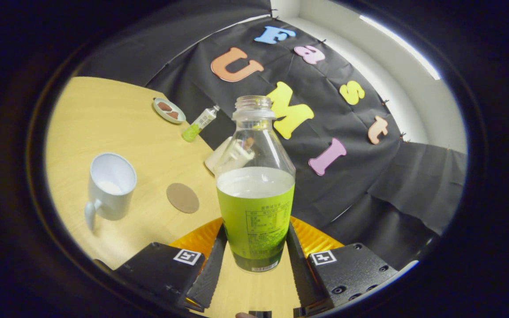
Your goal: Take the bottle from table, then pour the juice into the cup, finally place the bottle on the coaster
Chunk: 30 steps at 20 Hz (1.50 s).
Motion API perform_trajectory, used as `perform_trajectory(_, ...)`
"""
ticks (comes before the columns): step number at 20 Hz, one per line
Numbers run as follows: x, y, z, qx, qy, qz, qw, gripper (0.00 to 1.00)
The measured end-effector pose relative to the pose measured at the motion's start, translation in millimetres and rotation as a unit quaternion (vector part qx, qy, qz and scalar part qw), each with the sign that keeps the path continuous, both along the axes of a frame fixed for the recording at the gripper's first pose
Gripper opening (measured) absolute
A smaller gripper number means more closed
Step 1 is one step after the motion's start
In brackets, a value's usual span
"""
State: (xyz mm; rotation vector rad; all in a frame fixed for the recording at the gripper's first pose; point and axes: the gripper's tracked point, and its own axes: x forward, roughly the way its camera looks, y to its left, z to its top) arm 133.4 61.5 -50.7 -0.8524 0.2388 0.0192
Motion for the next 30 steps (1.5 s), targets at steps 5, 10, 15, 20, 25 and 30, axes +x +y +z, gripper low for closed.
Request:
perform_trajectory(5, 4.9, -4.9, -15.5, -0.08, -0.011, -0.009, 0.997, 0.76)
perform_trajectory(10, 4.4, -3.2, -25.3, -0.15, -0.029, -0.002, 0.988, 0.75)
perform_trajectory(15, 2.2, 3.9, -26.4, -0.197, -0.049, 0.007, 0.979, 0.75)
perform_trajectory(20, 2.3, 10.0, -21.5, -0.235, -0.071, 0.009, 0.969, 0.75)
perform_trajectory(25, 5.9, 13.7, -14.6, -0.274, -0.086, 0.013, 0.958, 0.75)
perform_trajectory(30, 4.4, 16.4, -9.7, -0.316, -0.097, 0.021, 0.943, 0.75)
